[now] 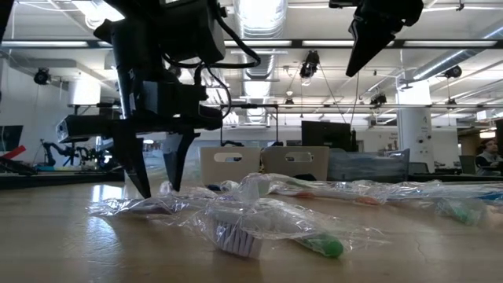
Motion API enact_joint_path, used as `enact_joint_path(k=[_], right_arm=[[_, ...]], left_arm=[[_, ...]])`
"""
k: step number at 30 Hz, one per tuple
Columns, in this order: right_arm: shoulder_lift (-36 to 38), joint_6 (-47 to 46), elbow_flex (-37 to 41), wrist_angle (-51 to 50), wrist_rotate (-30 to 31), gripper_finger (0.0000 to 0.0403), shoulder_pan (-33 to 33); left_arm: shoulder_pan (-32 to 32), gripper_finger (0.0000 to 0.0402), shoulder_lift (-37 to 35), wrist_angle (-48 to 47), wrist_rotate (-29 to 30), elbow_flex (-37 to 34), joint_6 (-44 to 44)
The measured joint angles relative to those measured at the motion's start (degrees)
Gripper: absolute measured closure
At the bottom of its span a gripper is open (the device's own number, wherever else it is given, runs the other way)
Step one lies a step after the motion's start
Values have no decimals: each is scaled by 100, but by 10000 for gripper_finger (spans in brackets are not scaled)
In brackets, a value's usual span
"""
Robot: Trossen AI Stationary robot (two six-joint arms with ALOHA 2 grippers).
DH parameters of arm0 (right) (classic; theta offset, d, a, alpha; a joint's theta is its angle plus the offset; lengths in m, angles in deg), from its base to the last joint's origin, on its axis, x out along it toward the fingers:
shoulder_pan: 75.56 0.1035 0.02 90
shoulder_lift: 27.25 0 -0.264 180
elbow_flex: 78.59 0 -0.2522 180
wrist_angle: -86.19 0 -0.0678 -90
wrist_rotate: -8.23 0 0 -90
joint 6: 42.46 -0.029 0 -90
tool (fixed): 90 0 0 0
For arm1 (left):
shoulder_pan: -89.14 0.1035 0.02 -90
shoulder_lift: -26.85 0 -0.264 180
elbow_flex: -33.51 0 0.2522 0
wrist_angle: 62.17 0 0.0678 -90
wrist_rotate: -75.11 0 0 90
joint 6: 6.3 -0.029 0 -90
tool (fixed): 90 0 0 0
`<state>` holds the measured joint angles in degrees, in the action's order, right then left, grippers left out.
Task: Pick & Place Toothbrushes
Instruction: Put the violet toothbrush into the gray bin
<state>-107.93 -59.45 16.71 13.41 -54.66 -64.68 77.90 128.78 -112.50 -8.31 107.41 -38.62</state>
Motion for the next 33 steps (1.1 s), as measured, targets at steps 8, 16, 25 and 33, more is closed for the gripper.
enact_joint_path(k=[8, 16, 25, 33], right_arm=[[0, 0, 2, 80, 0, 394, 0], [0, 0, 2, 96, 0, 394, 0], [0, 0, 2, 109, 0, 394, 0], [0, 0, 2, 111, 0, 394, 0]], left_arm=[[4, 258, 0, -324, -271, -7, 282], [-5, 308, 7, -672, -309, -16, 500], [-12, 353, 11, -846, -300, -17, 742], [-57, 381, -85, -892, -262, -31, 814]])
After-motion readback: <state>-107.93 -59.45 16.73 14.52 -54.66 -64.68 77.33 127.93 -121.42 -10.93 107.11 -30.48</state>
